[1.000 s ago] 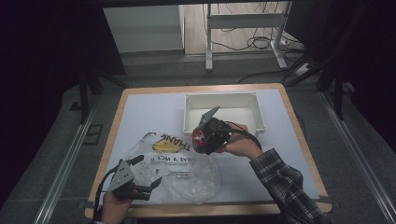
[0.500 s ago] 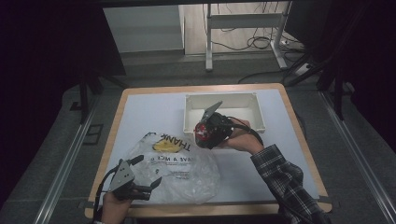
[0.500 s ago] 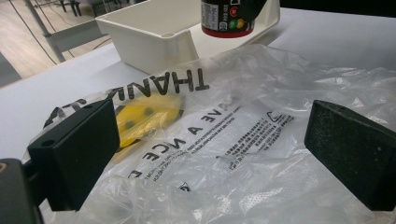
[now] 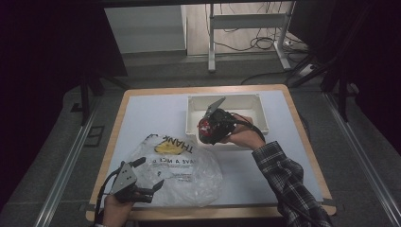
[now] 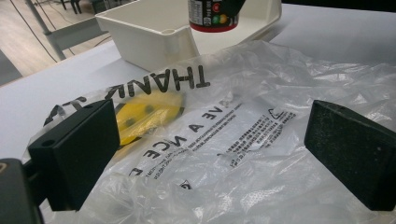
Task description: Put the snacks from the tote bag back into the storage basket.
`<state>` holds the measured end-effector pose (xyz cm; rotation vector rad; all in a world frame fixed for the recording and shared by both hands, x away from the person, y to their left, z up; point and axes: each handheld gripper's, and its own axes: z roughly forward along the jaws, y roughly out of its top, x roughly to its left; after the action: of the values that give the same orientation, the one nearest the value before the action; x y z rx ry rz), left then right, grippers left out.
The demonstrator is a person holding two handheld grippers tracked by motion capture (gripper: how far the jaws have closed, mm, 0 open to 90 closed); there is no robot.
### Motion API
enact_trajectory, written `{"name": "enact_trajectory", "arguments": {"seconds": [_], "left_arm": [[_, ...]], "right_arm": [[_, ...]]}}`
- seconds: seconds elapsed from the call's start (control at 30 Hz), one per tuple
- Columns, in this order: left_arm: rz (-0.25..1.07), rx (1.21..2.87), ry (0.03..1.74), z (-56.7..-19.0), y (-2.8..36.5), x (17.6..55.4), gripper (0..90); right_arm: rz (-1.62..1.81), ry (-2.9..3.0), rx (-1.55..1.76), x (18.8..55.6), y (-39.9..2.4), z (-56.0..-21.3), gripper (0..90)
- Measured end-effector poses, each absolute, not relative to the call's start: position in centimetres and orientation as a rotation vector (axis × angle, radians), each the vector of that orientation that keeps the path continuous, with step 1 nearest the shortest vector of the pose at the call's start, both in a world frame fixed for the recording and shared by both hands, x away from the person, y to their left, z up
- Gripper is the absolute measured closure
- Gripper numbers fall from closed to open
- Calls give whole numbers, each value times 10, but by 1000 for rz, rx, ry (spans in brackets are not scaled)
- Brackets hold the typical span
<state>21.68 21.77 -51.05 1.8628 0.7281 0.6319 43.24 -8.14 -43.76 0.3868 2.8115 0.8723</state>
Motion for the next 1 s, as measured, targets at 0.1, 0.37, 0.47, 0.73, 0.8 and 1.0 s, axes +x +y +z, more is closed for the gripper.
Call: {"name": "enact_trajectory", "arguments": {"seconds": [0.1,0.37,0.47,0.73,0.8,1.0], "left_arm": [[632,1862,728,-510,218,217,32],[633,1862,729,-510,218,217,32],[631,1861,731,-511,218,217,32],[631,1859,729,-510,219,217,32],[630,1859,730,-510,219,217,32],[632,1858,730,-510,219,217,32]], "right_arm": [[880,2802,391,438,-81,-437,259],[880,2789,405,456,-78,-441,259],[875,2795,408,461,-76,-443,259],[852,2809,352,472,-66,-449,259],[847,2817,348,473,-64,-451,259],[840,2838,313,480,-56,-458,259]]}}
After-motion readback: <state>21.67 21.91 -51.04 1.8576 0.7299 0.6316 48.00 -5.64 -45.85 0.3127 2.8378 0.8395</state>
